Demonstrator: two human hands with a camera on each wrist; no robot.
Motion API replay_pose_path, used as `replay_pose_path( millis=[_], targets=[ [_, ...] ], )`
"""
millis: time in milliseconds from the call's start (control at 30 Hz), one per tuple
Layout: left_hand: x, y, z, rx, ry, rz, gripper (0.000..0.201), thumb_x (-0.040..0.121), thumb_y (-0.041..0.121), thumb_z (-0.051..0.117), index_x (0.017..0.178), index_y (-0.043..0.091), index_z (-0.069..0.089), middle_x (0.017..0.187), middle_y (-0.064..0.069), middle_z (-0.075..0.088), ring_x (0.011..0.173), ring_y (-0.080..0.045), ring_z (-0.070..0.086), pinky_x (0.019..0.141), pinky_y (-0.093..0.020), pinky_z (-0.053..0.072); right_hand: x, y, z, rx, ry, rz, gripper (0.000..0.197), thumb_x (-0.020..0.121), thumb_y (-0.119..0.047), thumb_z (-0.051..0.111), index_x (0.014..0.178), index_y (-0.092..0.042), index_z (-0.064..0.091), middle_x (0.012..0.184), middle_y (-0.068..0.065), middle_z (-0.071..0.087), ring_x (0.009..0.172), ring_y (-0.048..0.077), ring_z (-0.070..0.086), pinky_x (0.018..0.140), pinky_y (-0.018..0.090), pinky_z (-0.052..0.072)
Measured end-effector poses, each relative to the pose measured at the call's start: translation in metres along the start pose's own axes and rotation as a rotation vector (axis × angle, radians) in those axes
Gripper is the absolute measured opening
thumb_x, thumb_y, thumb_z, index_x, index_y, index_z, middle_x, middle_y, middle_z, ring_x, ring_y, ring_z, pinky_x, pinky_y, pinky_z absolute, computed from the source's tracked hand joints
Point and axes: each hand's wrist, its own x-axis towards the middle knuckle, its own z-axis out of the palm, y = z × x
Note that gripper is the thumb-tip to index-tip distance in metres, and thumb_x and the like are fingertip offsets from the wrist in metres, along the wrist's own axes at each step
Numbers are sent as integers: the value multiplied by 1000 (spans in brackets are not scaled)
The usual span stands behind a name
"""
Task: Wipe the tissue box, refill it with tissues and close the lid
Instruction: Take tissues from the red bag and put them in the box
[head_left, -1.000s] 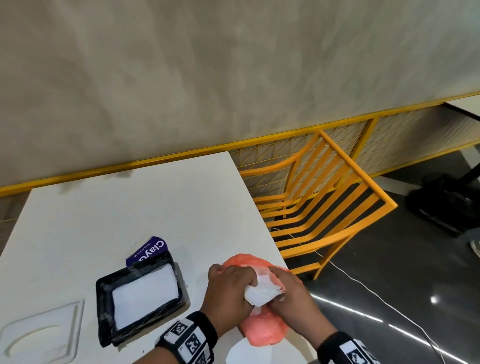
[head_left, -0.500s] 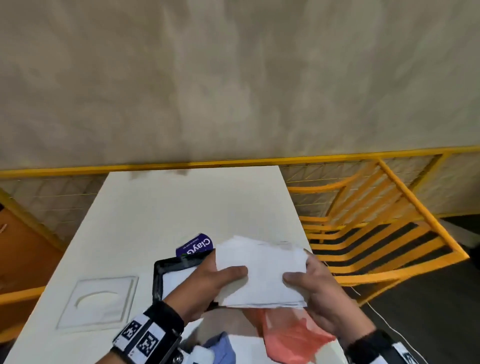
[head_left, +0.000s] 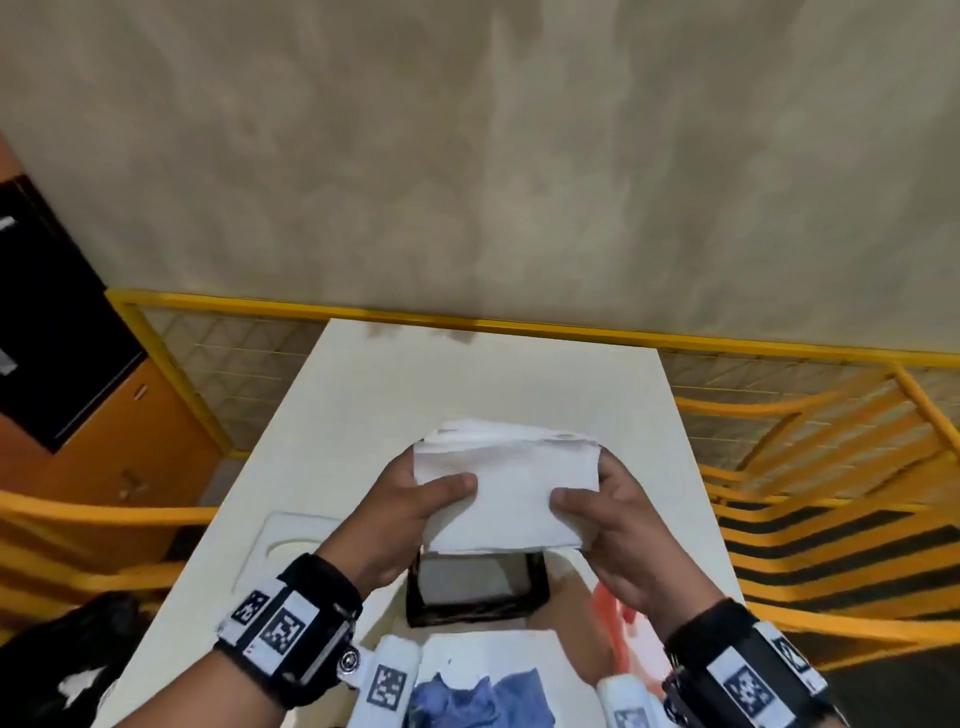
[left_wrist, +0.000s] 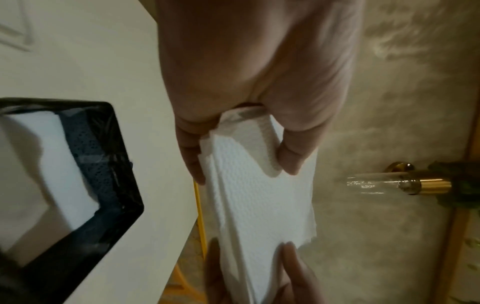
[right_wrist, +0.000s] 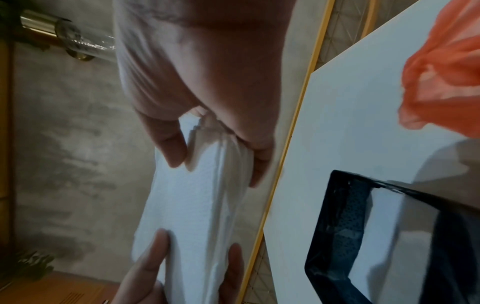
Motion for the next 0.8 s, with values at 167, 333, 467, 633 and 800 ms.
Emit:
replay_pose_path(
  millis=[167,333,467,633,800],
  targets=[
    [5,0,-14,86,8,-20,49,74,23,79,116,14,57,110,-9,70,100,-19,69,84,-35,58,13,7,10,-120,78,116,33,90,6,52,107,-18,66,111,13,69,100,28,68,88,55,52],
    [-1,-16,-27,-51,-81,-146,60,84,11,76,138,11,49,136,-20,61,125,-41,59,107,-65,41,11,7,20,-172,-16,-43,31,88,13,57,113,-1,65,109,18,70,105,36,66,79,39,57],
    [2,-10,-30,-16,-31,-126,48,77,3,69,123,15,64,121,-12,70,110,-31,68,85,-46,60,17,15,11,-183,72,3,29,78,11,65,100,-7,65,101,21,69,92,33,68,75,41,57],
    [2,-12,-32,96,3,-99,55,68,17,82,120,11,66,116,-7,74,105,-25,70,85,-36,59,19,19,4,-305,24,123,23,86,-19,68,109,-21,69,105,6,74,88,20,68,71,39,52],
    [-2,-20,-35,159,85,-100,46,77,24,76,119,11,63,115,-14,73,106,-30,71,94,-40,54,19,28,0,-406,17,215,22,84,-20,68,105,-18,71,104,8,75,91,22,69,77,39,53]
  ],
)
